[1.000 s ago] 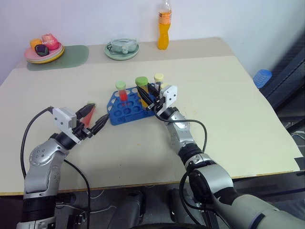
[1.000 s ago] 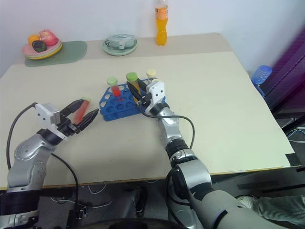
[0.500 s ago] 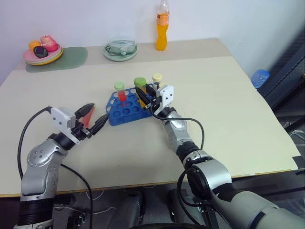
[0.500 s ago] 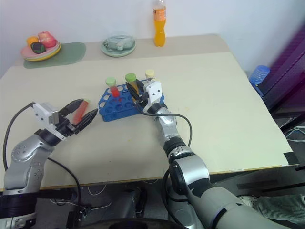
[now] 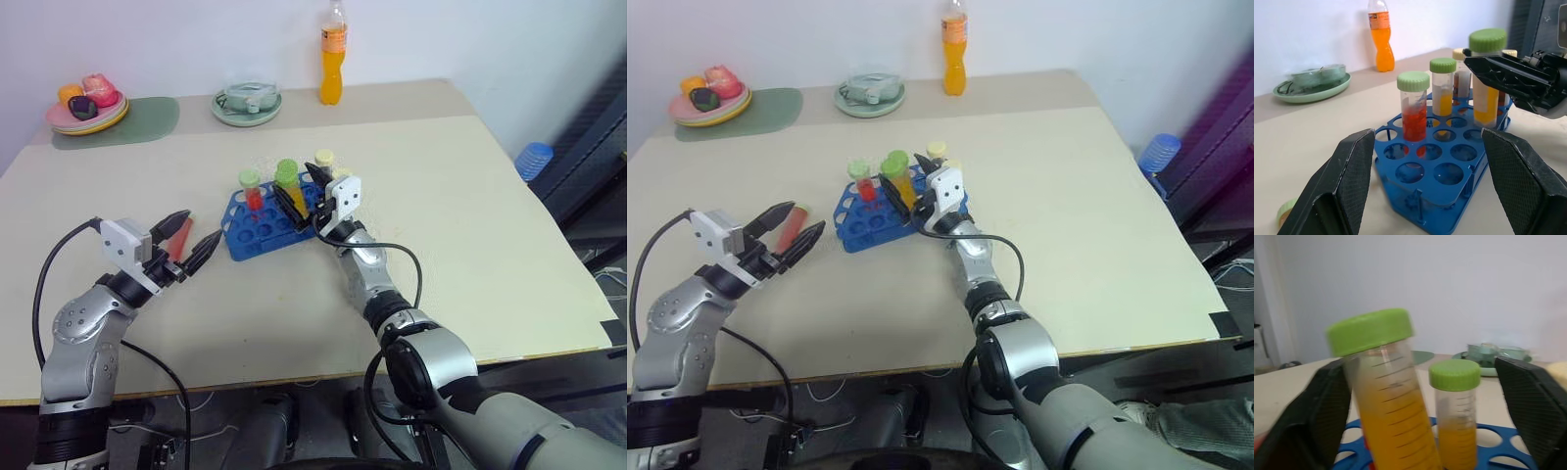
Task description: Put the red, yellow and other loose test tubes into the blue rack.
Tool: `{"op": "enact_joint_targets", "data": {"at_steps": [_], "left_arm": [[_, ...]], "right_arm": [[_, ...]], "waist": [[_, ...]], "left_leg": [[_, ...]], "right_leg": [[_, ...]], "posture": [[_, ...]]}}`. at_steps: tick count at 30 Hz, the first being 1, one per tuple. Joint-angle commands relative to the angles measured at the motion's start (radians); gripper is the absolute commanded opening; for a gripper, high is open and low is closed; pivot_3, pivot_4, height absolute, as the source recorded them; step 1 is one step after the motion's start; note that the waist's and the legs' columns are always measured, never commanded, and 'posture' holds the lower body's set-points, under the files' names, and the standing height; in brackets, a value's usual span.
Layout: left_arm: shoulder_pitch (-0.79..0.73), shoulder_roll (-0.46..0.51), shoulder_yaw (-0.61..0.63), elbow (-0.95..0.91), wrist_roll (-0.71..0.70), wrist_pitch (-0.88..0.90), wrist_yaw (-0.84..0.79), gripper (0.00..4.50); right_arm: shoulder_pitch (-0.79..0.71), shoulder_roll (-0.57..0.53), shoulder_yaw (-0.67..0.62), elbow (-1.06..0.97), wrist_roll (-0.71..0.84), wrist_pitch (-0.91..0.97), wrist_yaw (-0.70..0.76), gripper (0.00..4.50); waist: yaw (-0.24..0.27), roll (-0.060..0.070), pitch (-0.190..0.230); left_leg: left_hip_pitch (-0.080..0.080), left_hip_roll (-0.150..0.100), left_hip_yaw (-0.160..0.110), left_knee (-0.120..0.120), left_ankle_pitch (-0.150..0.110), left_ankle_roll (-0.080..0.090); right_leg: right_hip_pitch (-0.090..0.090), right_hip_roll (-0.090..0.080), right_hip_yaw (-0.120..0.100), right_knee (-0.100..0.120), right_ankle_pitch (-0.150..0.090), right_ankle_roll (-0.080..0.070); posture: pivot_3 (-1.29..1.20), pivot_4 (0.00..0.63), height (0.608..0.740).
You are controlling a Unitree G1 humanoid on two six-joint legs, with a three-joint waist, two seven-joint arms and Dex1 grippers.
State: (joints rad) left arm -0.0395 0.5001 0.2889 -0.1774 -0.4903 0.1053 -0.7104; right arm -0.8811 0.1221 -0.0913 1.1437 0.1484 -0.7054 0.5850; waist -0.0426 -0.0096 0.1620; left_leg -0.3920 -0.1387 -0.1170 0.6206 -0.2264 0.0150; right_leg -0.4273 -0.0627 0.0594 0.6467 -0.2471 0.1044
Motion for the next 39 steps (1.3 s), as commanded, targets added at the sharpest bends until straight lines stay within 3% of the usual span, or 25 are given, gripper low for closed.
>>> {"op": "enact_joint_targets", "data": {"at_steps": [1,14,28,36,39], "left_arm": [[-0.012,-0.003,0.005,-0.009,-0.004,-0.017,0.0,3.52],[-0.064,-0.025,-0.026,0.069,0.006,-0.038,-0.031,3.52],[-0.11,-0.049,-0.045,0.149,0.017,-0.061,-0.051,3.52],[-0.11,-0.06,-0.03,0.18,0.043,-0.069,-0.003,3.52],[-0.112,-0.05,-0.015,0.127,0.033,0.025,0.076,3.52]], "right_arm": [[0.017,-0.011,-0.007,-0.067,0.008,-0.025,-0.001,4.41],[0.148,-0.053,0.025,-0.287,0.004,-0.006,0.017,4.41],[0.243,-0.068,0.174,-0.687,0.017,0.243,0.05,4.41],[0.294,-0.198,0.213,-0.969,0.035,0.528,0.089,4.41],[0.323,-0.283,0.217,-1.103,0.057,0.69,0.114,4.41]], "waist": [[0.0,0.0,0.0],[0.002,0.0,0.0],[0.0,0.0,0.0],[0.006,0.0,0.0],[0.008,0.0,0.0]], "left_leg": [[0.0,0.0,0.0,0.0,0.0,0.0],[0.0,0.0,0.0,0.0,0.0,0.0],[0.0,0.0,0.0,-0.002,0.0,0.0],[0.0,0.0,0.0,-0.002,0.0,0.0],[0.0,0.0,0.0,-0.002,0.0,0.0]], "right_leg": [[0.0,0.0,0.0,0.0,0.0,0.0],[0.0,0.0,0.0,0.0,0.0,0.0],[0.0,0.0,0.0,0.0,0.0,0.0],[0.0,-0.001,0.0,-0.001,0.0,0.0],[0.001,-0.001,0.0,-0.001,0.0,0.0]], "posture": [[0.0,0.15,0.74],[0.0,0.15,0.74],[0.0,0.15,0.74],[0.0,0.15,0.74],[0.0,0.15,0.74]]}}
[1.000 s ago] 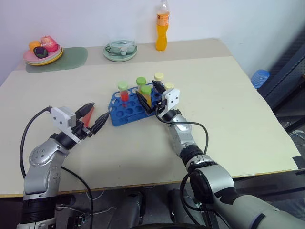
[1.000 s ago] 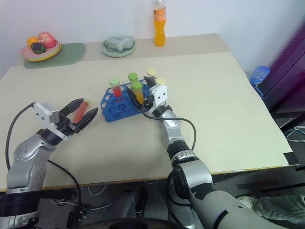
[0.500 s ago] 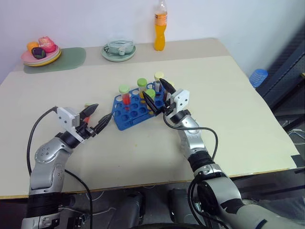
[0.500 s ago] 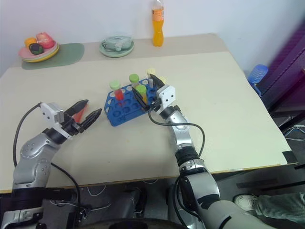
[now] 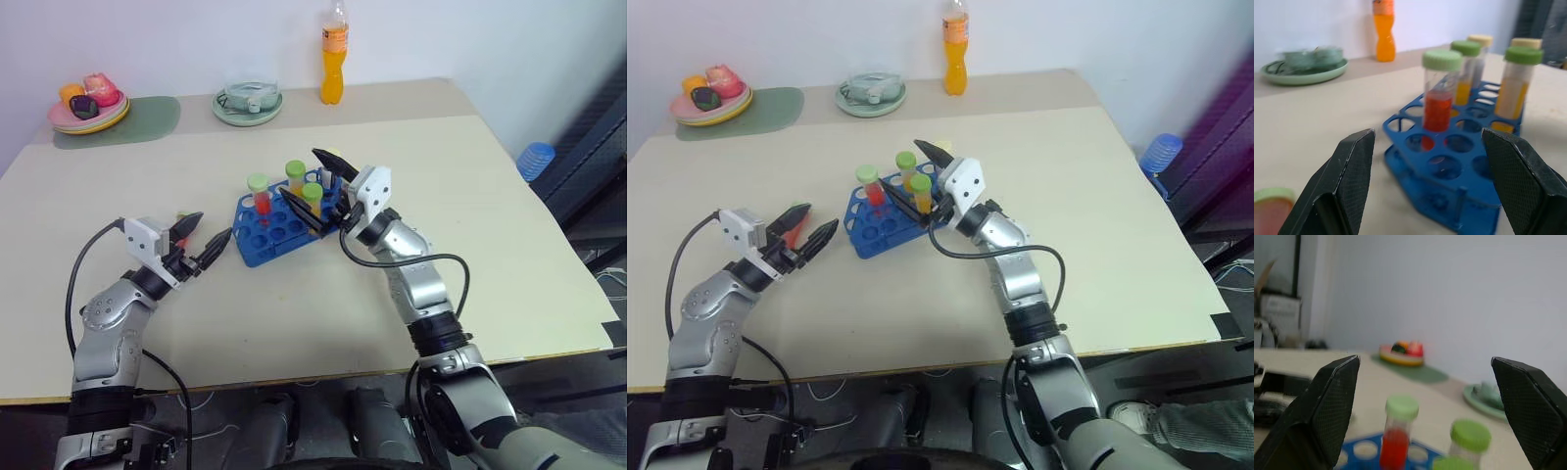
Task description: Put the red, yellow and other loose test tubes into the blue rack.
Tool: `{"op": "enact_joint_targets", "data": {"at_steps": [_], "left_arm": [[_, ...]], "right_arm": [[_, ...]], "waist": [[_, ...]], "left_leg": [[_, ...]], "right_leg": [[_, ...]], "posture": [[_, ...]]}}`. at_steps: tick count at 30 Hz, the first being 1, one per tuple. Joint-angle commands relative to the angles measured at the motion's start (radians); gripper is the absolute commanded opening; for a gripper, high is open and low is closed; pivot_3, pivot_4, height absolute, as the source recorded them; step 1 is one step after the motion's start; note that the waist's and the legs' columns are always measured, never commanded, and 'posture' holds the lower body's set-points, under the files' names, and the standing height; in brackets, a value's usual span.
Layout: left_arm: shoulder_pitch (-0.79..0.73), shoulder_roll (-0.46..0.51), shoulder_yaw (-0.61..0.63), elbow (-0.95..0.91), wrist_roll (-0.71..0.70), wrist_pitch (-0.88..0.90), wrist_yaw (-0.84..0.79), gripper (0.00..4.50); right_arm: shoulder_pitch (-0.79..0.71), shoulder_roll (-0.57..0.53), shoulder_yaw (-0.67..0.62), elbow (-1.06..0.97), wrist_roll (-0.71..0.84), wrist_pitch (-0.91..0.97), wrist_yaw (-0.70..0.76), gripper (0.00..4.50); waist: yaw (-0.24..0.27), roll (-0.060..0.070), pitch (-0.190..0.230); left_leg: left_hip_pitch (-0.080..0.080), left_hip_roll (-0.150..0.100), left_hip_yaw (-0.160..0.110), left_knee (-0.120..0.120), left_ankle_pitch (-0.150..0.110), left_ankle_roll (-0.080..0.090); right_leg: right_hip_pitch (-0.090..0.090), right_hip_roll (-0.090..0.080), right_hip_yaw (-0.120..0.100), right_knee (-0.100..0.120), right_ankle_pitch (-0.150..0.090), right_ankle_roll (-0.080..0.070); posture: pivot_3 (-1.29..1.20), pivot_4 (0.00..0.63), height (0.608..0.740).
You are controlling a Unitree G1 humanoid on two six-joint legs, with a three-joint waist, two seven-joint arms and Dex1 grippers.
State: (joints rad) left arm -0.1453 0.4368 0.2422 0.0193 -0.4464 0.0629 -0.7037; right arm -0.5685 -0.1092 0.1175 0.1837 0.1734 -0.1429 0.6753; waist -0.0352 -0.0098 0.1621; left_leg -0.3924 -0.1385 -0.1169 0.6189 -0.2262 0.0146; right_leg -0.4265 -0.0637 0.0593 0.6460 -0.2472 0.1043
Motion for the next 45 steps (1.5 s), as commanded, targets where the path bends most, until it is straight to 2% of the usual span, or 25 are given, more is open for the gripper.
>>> {"op": "enact_joint_targets", "data": {"at_steps": [1,5,7,10,13,15,17,21,28,38,39,40,43,44,45], "left_arm": [[-0.008,0.018,0.036,-0.088,-0.016,0.105,0.096,3.52],[-0.066,0.056,0.117,-0.166,-0.102,0.394,0.288,3.52],[-0.115,0.068,0.153,-0.187,-0.126,0.455,0.353,3.52],[-0.198,0.111,0.167,-0.245,-0.079,0.704,0.561,3.52],[-0.312,0.113,0.209,-0.261,-0.151,0.927,0.657,3.52],[-0.421,0.15,0.205,-0.21,-0.163,1.124,0.685,3.52],[-0.535,0.215,0.147,-0.11,-0.15,1.287,0.66,3.52],[-0.711,0.312,0.004,0.111,-0.117,1.431,0.569,3.52],[-0.904,0.316,-0.164,0.454,-0.004,1.439,0.489,3.52],[-1.049,0.21,-0.323,0.88,0.174,1.264,0.366,3.52],[-1.054,0.201,-0.342,0.911,0.195,1.236,0.345,2.99],[-1.06,0.195,-0.357,0.939,0.216,1.218,0.332,2.69],[-1.081,0.185,-0.378,0.998,0.26,1.188,0.297,1.18],[-1.087,0.184,-0.376,1.012,0.27,1.184,0.292,0.81],[-1.092,0.184,-0.376,1.023,0.28,1.181,0.283,0.76]], "right_arm": [[0.018,-0.076,0.006,-0.18,0.04,0.17,0.03,4.41],[0.077,-0.249,-0.031,-0.376,0.091,0.42,0.073,4.41],[0.132,-0.361,-0.056,-0.477,0.128,0.53,0.114,4.41],[0.213,-0.506,-0.115,-0.604,0.186,0.656,0.156,4.41],[0.248,-0.589,-0.166,-0.671,0.245,0.72,0.187,4.41],[0.255,-0.616,-0.19,-0.696,0.281,0.748,0.195,4.41],[0.253,-0.629,-0.2,-0.709,0.305,0.77,0.196,4.41],[0.241,-0.636,-0.199,-0.719,0.31,0.777,0.183,4.41],[0.228,-0.64,-0.202,-0.721,0.319,0.79,0.158,4.41],[0.208,-0.646,-0.214,-0.759,0.35,0.837,0.113,4.41],[0.208,-0.648,-0.216,-0.763,0.354,0.842,0.111,4.5],[0.209,-0.649,-0.218,-0.769,0.36,0.847,0.11,4.5],[0.216,-0.656,-0.224,-0.784,0.377,0.86,0.107,4.5],[0.218,-0.658,-0.226,-0.788,0.382,0.863,0.106,4.5],[0.22,-0.659,-0.228,-0.789,0.387,0.863,0.107,4.5]], "waist": [[0.001,0.0,0.0],[0.012,-0.001,0.001],[0.02,-0.001,0.001],[0.029,-0.004,0.003],[0.031,-0.006,0.004],[0.029,-0.008,0.005],[0.027,-0.011,0.006],[0.025,-0.011,0.007],[0.028,-0.012,0.007],[0.03,-0.012,0.007],[0.03,-0.012,0.007],[0.031,-0.011,0.007],[0.03,-0.011,0.007],[0.03,-0.011,0.007],[0.031,-0.011,0.007]], "left_leg": [[0.0,0.0,0.0,0.0,0.0,0.0],[-0.002,0.0,0.0,0.0,0.0,0.0],[-0.002,0.0,0.0,0.0,0.0,0.0],[-0.004,0.001,-0.001,0.001,0.0,0.0],[-0.007,0.0,-0.001,0.004,-0.001,0.001],[-0.008,0.001,-0.003,0.006,-0.001,0.001],[-0.011,0.001,-0.005,0.008,-0.001,0.001],[-0.012,0.001,-0.005,0.01,-0.001,0.0],[-0.015,0.0,-0.006,0.011,-0.001,-0.001],[-0.016,0.0,-0.006,0.011,-0.001,-0.001],[-0.016,0.0,-0.006,0.011,-0.001,-0.001],[-0.016,0.0,-0.006,0.011,-0.001,0.0],[-0.016,0.0,-0.006,0.011,-0.001,-0.001],[-0.016,0.0,-0.006,0.011,-0.001,0.0],[-0.016,0.0,-0.006,0.011,-0.001,0.0]], "right_leg": [[0.0,0.0,0.0,0.0,0.0,0.0],[0.0,0.0,0.0,0.0,0.0,0.0],[0.0,0.0,0.0,0.0,0.0,0.0],[0.0,-0.001,-0.003,-0.003,0.0,0.001],[0.0,-0.001,-0.004,-0.003,0.0,0.001],[0.0,-0.001,-0.006,-0.003,0.0,0.001],[-0.001,-0.001,-0.008,-0.002,0.0,0.001],[-0.003,-0.001,-0.009,-0.001,0.0,0.001],[-0.005,-0.001,-0.009,-0.001,0.0,0.001],[-0.006,-0.002,-0.009,-0.001,0.0,0.001],[-0.006,-0.002,-0.009,-0.001,0.0,0.001],[-0.006,-0.002,-0.009,0.0,0.0,0.001],[-0.006,-0.002,-0.008,0.0,0.0,0.001],[-0.006,-0.002,-0.008,0.0,0.0,0.001],[-0.006,-0.002,-0.008,0.0,0.0,0.001]], "posture": [[0.0,0.15,0.74],[0.0,0.15,0.74],[0.0,0.15,0.74],[0.0,0.15,0.74],[0.0,0.15,0.74],[0.0,0.15,0.74],[0.0,0.15,0.74],[0.0,0.15,0.74],[0.0,0.15,0.74],[0.0,0.15,0.74],[0.0,0.15,0.74],[0.0,0.15,0.74],[0.0,0.15,0.74],[0.0,0.15,0.74],[0.0,0.15,0.74]]}}
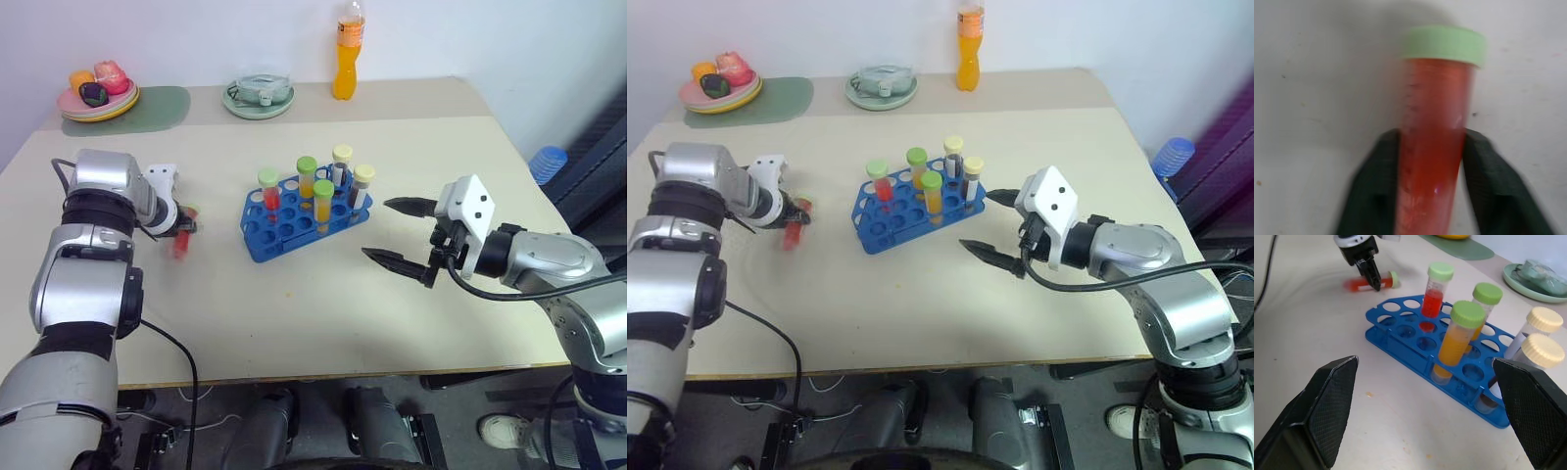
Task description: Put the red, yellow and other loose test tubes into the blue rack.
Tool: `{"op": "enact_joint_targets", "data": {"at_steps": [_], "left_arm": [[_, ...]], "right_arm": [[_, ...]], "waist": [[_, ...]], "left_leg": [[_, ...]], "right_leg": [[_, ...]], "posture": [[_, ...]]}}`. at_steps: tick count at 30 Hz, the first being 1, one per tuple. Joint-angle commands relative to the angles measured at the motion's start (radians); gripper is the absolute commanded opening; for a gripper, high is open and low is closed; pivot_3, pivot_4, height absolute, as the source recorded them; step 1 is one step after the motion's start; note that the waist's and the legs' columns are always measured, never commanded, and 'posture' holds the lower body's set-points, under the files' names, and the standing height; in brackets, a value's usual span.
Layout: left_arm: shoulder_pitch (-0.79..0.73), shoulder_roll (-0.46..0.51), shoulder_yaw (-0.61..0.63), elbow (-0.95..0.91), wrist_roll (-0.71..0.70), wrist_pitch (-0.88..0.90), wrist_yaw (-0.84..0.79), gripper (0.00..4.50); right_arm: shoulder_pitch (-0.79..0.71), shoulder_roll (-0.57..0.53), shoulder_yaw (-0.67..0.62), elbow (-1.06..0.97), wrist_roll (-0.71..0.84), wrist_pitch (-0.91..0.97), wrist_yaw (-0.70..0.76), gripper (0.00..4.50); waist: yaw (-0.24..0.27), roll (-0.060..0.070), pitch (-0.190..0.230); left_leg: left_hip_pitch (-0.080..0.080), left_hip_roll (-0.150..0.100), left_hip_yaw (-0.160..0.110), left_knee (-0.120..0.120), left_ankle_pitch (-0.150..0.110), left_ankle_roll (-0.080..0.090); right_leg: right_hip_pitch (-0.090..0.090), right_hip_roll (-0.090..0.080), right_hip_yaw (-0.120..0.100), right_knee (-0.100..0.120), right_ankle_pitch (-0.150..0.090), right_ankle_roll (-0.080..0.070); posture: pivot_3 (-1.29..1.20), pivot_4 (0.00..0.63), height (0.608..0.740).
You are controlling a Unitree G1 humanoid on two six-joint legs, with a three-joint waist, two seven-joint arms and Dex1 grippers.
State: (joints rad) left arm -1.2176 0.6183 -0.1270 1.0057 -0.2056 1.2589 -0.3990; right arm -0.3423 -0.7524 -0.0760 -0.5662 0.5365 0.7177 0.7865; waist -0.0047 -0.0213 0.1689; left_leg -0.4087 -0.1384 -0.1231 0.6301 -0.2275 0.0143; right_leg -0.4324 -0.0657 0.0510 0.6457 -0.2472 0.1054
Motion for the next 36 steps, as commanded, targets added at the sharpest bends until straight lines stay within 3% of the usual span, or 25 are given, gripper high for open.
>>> {"op": "enact_joint_targets", "data": {"at_steps": [1,17,23,26,27,28,30,33,36], "left_arm": [[-0.022,0.003,-0.009,0.043,0.047,-0.013,-0.032,0.76],[0.112,0.068,0.05,-0.23,0.026,0.221,-0.101,0.76],[0.322,0.172,0.099,-0.69,-0.132,0.342,-0.207,0.76],[0.641,0.171,0.357,-1.146,-0.278,0.178,-0.315,0.76],[0.785,0.14,0.437,-1.293,-0.282,0.014,-0.344,0.76],[0.879,0.101,0.5,-1.383,-0.292,-0.119,-0.369,0.76],[0.951,-0.008,0.666,-1.431,-0.427,-0.175,-0.399,0.76],[0.988,-0.037,0.652,-1.442,-0.415,-0.279,-0.376,0.76],[1.045,-0.052,0.567,-1.477,-0.337,-0.522,-0.412,0.76]], "right_arm": [[-0.003,-0.016,-0.035,-0.042,0.029,0.003,-0.004,4.5],[-0.027,0.007,0.011,0.027,0.038,-0.135,0.094,4.5],[-0.016,0.008,0.022,0.024,0.031,-0.14,0.085,4.5],[0.01,0.004,0.015,0.023,0.024,-0.145,0.079,4.5],[0.027,0.0,0.017,0.025,0.014,-0.151,0.078,4.5],[0.043,-0.003,0.021,0.024,0.003,-0.158,0.077,4.5],[0.072,0.004,0.029,0.021,-0.01,-0.165,0.068,4.5],[0.085,0.014,0.035,0.022,-0.013,-0.167,0.059,4.5],[0.09,0.01,0.038,0.034,-0.017,-0.169,0.06,4.5]], "waist": [[0.0,0.0,0.0],[-0.009,0.0,0.0],[-0.009,0.0,0.0],[-0.013,0.001,0.0],[-0.01,0.001,0.0],[-0.008,0.001,0.0],[0.008,0.0,0.0],[0.024,0.001,0.0],[0.023,0.002,-0.001]], "left_leg": [[0.0,0.0,0.0,0.0,0.0,0.0],[0.0,0.0,0.0,0.0,0.0,0.0],[0.0,0.0,0.001,0.0,0.0,0.0],[0.0,0.001,0.004,-0.001,0.0,0.0],[0.0,0.003,0.006,0.0,0.0,-0.002],[-0.001,0.003,0.006,0.0,0.0,-0.002],[-0.001,0.004,0.008,0.001,-0.001,-0.001],[0.0,0.008,0.007,0.003,-0.002,-0.001],[0.001,0.014,0.012,0.002,-0.002,-0.003]], "right_leg": [[0.0,0.0,0.0,0.0,0.0,0.0],[0.0,0.0,0.0,0.001,0.0,0.0],[-0.001,0.0,0.001,0.001,0.0,0.0],[-0.003,0.0,0.003,0.002,0.0,0.0],[-0.003,0.0,0.002,0.002,0.0,-0.001],[-0.003,0.0,0.002,0.0,0.0,-0.001],[-0.002,-0.001,0.001,-0.002,0.001,-0.002],[0.002,0.0,-0.003,-0.004,0.003,-0.006],[0.009,0.0,-0.008,-0.013,0.003,-0.011]], "posture": [[0.0,0.15,0.74],[0.0,0.15,0.74],[0.0,0.15,0.74],[0.0,0.15,0.74],[0.0,0.15,0.74],[0.0,0.15,0.74],[0.0,0.15,0.74],[0.0,0.15,0.74],[0.0,0.15,0.74]]}}
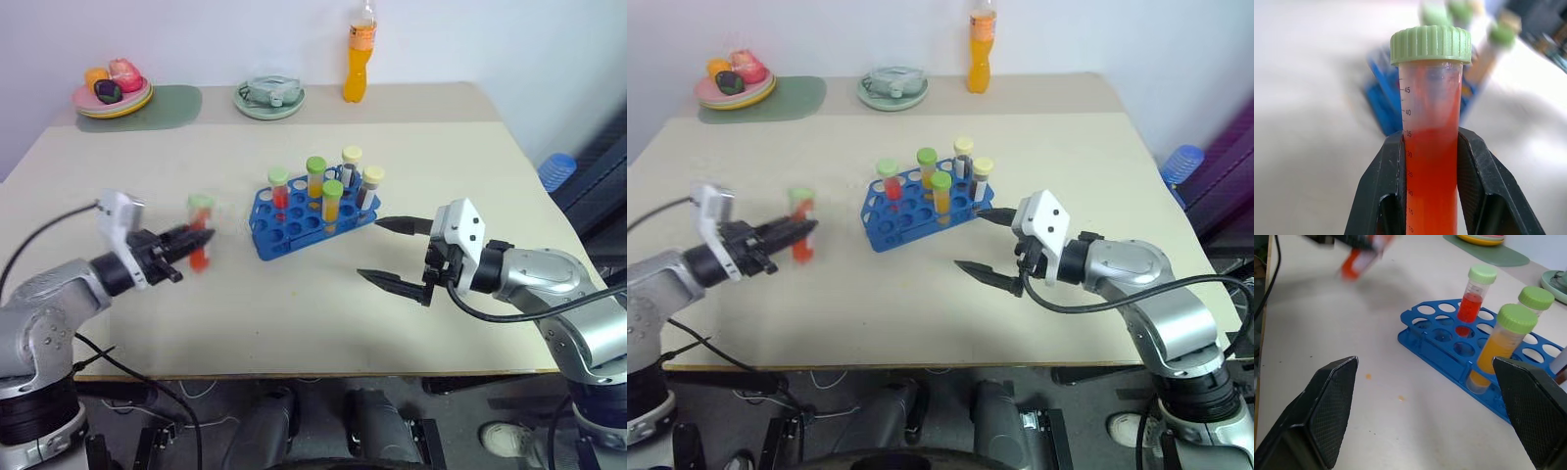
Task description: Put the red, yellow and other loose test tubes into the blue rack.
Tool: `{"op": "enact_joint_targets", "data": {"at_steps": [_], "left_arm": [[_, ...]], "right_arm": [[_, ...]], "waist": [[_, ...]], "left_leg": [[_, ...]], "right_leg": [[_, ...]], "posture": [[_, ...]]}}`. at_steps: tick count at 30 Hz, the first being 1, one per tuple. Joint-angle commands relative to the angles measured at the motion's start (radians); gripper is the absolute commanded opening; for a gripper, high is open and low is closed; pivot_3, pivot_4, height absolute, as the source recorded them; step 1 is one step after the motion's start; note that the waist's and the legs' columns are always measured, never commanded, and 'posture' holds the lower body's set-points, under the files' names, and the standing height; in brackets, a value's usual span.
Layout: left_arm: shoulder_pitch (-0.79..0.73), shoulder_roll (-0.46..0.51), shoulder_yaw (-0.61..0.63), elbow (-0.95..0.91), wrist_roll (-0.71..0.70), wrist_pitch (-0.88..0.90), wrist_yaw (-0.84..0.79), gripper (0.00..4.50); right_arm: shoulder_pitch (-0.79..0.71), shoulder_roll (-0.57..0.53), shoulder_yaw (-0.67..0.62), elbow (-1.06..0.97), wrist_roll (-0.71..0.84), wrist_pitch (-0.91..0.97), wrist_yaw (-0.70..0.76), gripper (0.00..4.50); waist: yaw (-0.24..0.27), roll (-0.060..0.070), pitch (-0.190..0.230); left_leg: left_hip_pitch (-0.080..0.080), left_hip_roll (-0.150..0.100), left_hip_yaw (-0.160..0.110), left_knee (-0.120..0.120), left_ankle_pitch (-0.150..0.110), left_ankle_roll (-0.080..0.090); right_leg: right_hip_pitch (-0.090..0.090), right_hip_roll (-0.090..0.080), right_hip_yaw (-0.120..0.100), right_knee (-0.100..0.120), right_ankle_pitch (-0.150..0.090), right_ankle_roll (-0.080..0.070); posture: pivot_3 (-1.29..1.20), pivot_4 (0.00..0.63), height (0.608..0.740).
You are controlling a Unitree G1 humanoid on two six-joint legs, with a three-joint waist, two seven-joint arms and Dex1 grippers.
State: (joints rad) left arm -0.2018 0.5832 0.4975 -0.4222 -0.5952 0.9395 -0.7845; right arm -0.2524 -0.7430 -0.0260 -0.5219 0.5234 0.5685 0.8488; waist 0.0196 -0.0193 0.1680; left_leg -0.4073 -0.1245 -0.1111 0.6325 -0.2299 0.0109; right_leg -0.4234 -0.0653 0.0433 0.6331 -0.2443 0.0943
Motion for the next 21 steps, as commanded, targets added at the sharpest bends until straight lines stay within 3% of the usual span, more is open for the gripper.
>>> {"op": "enact_joint_targets", "data": {"at_steps": [1,7,21], "left_arm": [[0.042,-0.033,-0.077,-0.046,0.088,-0.301,-0.024,0.76],[0.026,-0.19,-0.192,0.126,0.179,-0.762,-0.067,0.76],[-0.135,-0.347,-0.422,0.609,0.387,-1.318,-0.025,0.76]], "right_arm": [[0.001,-0.002,-0.013,-0.006,-0.006,-0.022,0.0,4.5],[0.042,-0.023,-0.044,-0.003,-0.018,-0.041,0.005,4.5],[0.176,-0.043,-0.146,-0.1,-0.009,-0.024,-0.042,4.5]], "waist": [[-0.001,0.0,0.0],[0.0,0.0,0.0],[-0.005,0.0,0.0]], "left_leg": [[0.0,0.0,0.0,0.0,0.0,0.0],[-0.001,0.0,0.001,-0.002,0.0,0.004],[-0.001,0.0,0.001,-0.001,0.0,0.005]], "right_leg": [[0.0,0.0,0.0,-0.002,0.0,0.0],[-0.002,0.0,0.0,-0.002,0.003,0.004],[-0.001,0.0,0.0,-0.002,0.004,0.007]], "posture": [[0.0,0.15,0.74],[0.0,0.15,0.74],[0.0,0.15,0.74]]}}
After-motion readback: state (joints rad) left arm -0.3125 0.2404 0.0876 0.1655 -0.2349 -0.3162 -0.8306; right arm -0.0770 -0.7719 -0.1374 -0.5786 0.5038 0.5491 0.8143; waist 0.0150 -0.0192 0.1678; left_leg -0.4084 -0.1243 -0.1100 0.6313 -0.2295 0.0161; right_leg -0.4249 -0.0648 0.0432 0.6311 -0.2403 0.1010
